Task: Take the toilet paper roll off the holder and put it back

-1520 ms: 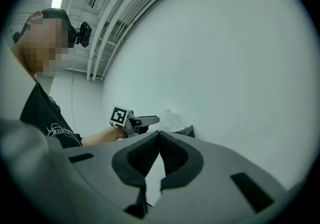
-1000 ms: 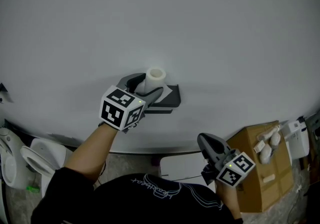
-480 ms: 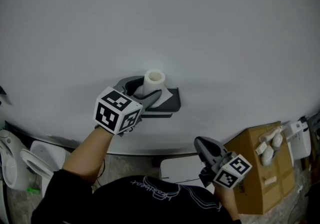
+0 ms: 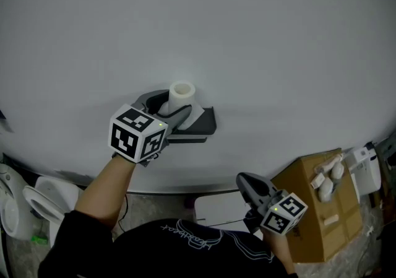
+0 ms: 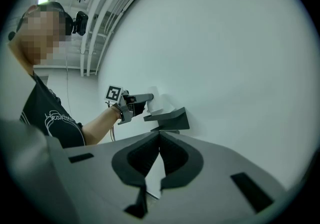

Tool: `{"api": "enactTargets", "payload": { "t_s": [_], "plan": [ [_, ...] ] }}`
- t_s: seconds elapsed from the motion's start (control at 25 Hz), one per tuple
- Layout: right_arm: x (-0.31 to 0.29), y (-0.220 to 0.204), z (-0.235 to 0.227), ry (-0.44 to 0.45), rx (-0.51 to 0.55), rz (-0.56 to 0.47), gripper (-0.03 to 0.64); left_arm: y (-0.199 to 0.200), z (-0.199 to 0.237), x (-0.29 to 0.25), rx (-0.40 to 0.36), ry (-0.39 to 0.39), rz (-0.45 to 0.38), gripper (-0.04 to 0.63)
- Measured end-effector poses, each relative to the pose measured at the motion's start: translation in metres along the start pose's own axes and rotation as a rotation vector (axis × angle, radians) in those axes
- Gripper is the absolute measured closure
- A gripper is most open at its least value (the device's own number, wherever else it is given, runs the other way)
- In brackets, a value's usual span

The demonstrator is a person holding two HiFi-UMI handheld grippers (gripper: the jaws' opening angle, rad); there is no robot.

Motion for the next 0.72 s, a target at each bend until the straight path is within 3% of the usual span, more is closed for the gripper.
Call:
{"api": "enactTargets", "payload": {
  "t_s": [0.28,0.72],
  "plan": [
    [0.02,0.003,0.009,-0.004,-0.027,-0.014,0.612,0.021,-0.028,0.029,-0.031,0.001,-0.051,0.345],
    [0.05,0.013,0.042,0.043,-0.012,-0.009,0.612,0.017,-0.094,0.095,0.046,-0.07,-0.101,0.345]
  ]
}}
Point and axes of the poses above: the fingertips, and each gripper's own axes: x backward along the fingers, z to its left, y out of its top, the point moved 1 cm from there along x, backward along the fingers, and after that the axes turned 14 degrees about x, right-handed, at the moved point
